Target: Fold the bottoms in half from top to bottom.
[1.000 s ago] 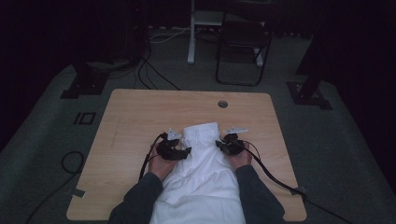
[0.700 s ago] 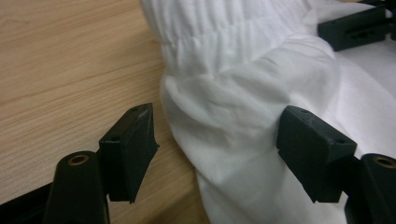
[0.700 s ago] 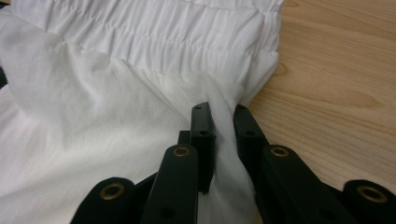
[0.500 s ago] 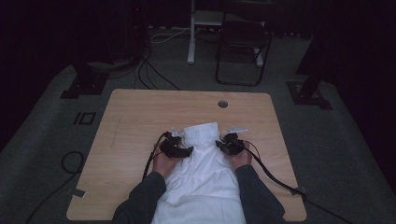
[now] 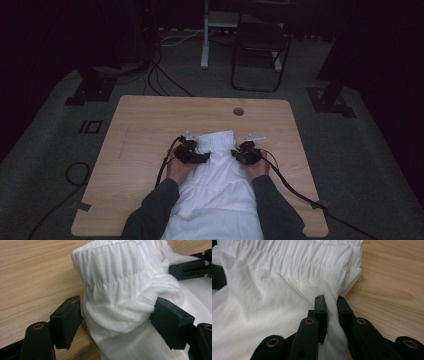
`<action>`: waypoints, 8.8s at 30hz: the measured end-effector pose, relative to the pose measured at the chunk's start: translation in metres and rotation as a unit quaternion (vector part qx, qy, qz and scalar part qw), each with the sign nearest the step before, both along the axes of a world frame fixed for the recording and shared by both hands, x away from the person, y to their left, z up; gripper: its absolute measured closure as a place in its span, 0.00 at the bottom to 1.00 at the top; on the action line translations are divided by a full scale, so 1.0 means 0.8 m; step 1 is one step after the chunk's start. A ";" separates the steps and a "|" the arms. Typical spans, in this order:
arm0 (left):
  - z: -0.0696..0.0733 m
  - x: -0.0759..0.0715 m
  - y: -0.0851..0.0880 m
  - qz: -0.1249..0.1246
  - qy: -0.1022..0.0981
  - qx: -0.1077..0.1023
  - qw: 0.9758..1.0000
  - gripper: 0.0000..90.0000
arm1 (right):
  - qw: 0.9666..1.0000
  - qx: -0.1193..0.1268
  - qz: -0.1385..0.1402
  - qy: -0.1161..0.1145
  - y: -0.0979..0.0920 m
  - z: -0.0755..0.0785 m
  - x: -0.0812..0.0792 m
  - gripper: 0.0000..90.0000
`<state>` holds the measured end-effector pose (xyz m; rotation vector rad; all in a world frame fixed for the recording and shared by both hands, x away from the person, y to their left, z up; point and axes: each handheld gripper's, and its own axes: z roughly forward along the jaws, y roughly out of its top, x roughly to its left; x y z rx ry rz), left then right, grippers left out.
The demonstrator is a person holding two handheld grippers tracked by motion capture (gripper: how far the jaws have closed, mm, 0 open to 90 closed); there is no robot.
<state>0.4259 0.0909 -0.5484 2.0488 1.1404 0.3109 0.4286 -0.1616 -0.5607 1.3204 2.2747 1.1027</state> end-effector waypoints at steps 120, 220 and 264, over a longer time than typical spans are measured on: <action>0.021 -0.179 0.025 -0.167 0.004 -0.029 0.986 0.86 | 0.994 0.045 0.100 -0.019 -0.038 0.039 -0.198 0.95; 0.011 -0.121 0.020 -0.166 -0.014 0.095 0.981 0.85 | 0.991 0.007 0.129 -0.016 -0.021 0.030 -0.149 0.88; 0.126 -0.018 0.008 -0.046 -0.140 0.038 0.988 0.87 | 0.994 0.012 0.052 -0.098 -0.012 0.114 0.002 0.90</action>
